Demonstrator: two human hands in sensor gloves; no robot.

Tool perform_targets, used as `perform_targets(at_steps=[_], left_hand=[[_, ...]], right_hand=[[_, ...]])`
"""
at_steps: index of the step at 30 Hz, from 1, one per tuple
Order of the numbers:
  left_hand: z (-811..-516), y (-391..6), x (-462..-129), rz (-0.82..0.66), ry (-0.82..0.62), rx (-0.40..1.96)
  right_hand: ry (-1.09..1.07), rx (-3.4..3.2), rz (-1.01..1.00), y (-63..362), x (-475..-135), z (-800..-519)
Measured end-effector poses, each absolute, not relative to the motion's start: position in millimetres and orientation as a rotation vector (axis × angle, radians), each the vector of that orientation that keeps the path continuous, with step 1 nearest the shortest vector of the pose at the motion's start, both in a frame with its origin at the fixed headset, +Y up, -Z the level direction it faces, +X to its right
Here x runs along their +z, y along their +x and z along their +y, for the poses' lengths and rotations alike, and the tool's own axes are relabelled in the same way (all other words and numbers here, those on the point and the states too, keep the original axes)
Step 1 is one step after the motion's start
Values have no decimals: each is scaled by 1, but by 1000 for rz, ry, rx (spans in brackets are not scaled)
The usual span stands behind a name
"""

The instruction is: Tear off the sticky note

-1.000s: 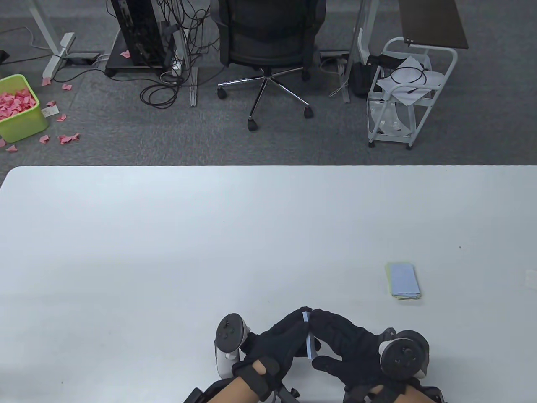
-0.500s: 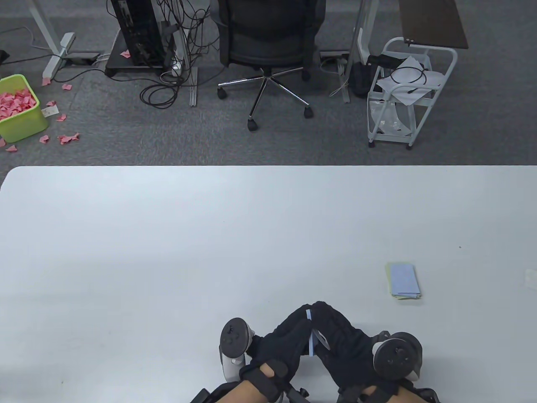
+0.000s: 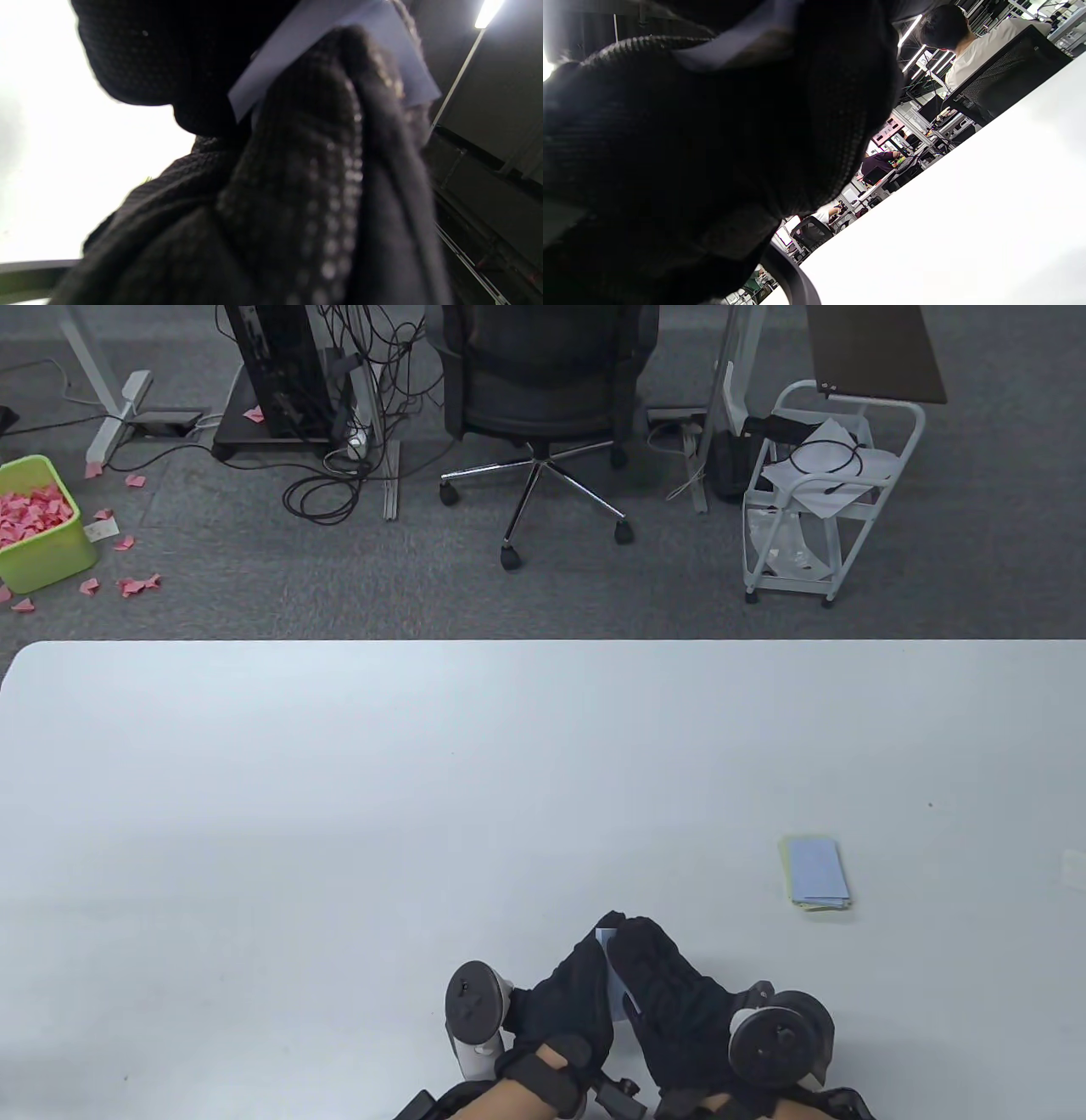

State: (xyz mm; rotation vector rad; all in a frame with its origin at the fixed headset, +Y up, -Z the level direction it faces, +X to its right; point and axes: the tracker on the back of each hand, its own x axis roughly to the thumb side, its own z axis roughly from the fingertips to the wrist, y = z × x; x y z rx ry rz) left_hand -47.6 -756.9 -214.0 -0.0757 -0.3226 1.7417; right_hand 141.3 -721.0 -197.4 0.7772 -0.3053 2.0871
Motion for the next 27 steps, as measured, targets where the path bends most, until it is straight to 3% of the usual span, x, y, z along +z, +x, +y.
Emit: perform_targets(at_steps=[13,27], left_hand=[[-759,-51,-218,-300,-204,1851],[-783,-63,-227,-320,-489,1911]], right_hand=[[816,2034,-302,147,-199,-721],[790,1836,-56,165,-212,-729]])
